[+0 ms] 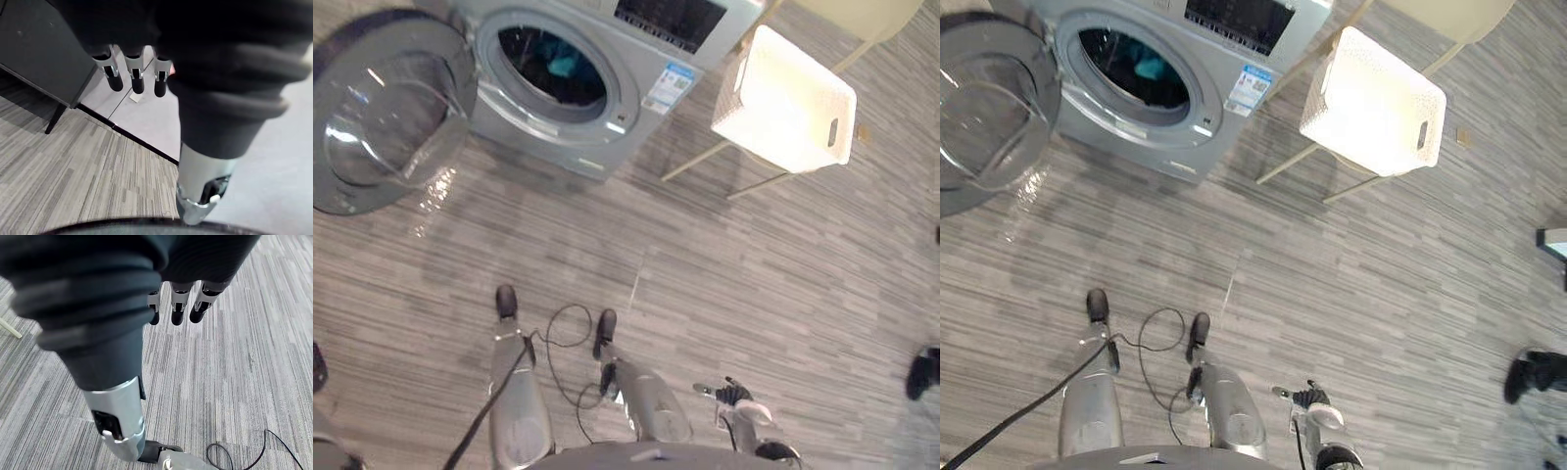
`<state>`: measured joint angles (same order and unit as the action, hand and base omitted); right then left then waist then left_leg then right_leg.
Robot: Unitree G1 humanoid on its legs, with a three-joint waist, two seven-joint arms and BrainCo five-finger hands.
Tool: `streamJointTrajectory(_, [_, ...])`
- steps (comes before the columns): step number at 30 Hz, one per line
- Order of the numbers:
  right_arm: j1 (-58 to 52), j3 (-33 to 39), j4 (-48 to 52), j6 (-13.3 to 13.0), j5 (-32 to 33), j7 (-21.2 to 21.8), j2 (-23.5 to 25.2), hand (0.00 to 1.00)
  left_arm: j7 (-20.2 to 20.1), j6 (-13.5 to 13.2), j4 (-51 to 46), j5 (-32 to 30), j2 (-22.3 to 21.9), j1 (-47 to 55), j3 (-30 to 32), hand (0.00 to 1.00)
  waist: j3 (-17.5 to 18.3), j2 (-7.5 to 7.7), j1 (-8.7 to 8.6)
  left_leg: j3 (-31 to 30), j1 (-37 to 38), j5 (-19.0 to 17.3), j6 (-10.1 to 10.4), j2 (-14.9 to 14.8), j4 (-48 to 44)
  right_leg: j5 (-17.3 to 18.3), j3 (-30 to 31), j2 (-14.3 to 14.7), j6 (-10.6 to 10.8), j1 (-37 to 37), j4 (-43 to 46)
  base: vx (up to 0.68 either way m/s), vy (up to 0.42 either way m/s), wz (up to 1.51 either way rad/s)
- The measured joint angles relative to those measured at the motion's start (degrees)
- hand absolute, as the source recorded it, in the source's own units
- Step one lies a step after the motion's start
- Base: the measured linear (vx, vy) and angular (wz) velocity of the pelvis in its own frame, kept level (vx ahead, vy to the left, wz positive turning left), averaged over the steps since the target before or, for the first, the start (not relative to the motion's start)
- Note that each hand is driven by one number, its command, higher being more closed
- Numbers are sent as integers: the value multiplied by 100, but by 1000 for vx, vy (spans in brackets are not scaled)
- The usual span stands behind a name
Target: Pick up the laundry basket with both hands and put the clothes into the washing machine.
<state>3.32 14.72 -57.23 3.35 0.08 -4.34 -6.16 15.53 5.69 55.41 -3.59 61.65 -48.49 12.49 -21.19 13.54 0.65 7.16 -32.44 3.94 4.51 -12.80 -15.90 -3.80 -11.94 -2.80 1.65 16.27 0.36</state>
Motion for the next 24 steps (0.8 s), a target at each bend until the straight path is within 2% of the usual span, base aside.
streamJointTrajectory(2, [9,-132,-3,-39,13,1,2,0,-17,5,85,-1,17,-206,-216,0,-105,32,7,-80,-172,-104,26,-79,-209,-3,-17,78,-4,47,-7,-21,-30,-6])
streamJointTrajectory(5, [58,-300,4,-78,59,3,-2,0,-18,29,178,-16,46,-460,-479,0,-220,73,116,-92,-408,-213,17,-234,-500,-112,47,203,-56,180,-32,7,-28,-23])
streamJointTrajectory(7, [126,-385,-4,-78,61,3,-2,0,-18,51,179,-25,69,-552,-571,0,-321,71,151,-99,-493,-334,28,-338,-726,-178,117,278,-5,177,-55,13,-23,-22])
streamJointTrajectory(11, [209,-549,-4,-82,71,2,1,0,-94,72,179,-173,27,-866,-891,0,-395,66,69,-212,-596,-410,87,-395,-787,-205,111,346,-1,187,-98,17,-36,-2])
streamJointTrajectory(14, [207,-556,-9,-77,73,3,1,0,-86,104,152,-237,-57,-867,-911,0,-397,64,58,-181,-521,-368,104,-385,-680,-189,119,332,7,176,-94,33,-42,0])
streamJointTrajectory(16, [207,-567,-26,-64,73,11,2,0,-81,146,146,-337,-272,-846,-849,0,-405,57,114,-100,-325,-233,77,-345,-505,-160,138,290,38,124,-57,64,-53,6])
streamJointTrajectory(19, [206,-568,-28,-61,61,16,3,0,-39,228,-76,-339,-743,-389,-618,0,-450,-3,88,-46,202,-77,92,-202,-95,71,108,158,139,-109,176,66,-47,21])
streamJointTrajectory(21, [202,-569,-56,-35,40,24,5,0,57,276,-519,-354,-1237,100,-472,0,-483,-75,80,33,608,8,140,-76,242,290,61,27,181,-249,436,32,-22,24])
streamJointTrajectory(24, [185,-534,-47,-4,-52,38,5,0,125,277,-1067,-459,-1876,750,-392,0,-447,-203,68,91,982,187,94,81,621,501,7,-144,251,-314,740,36,-15,19])
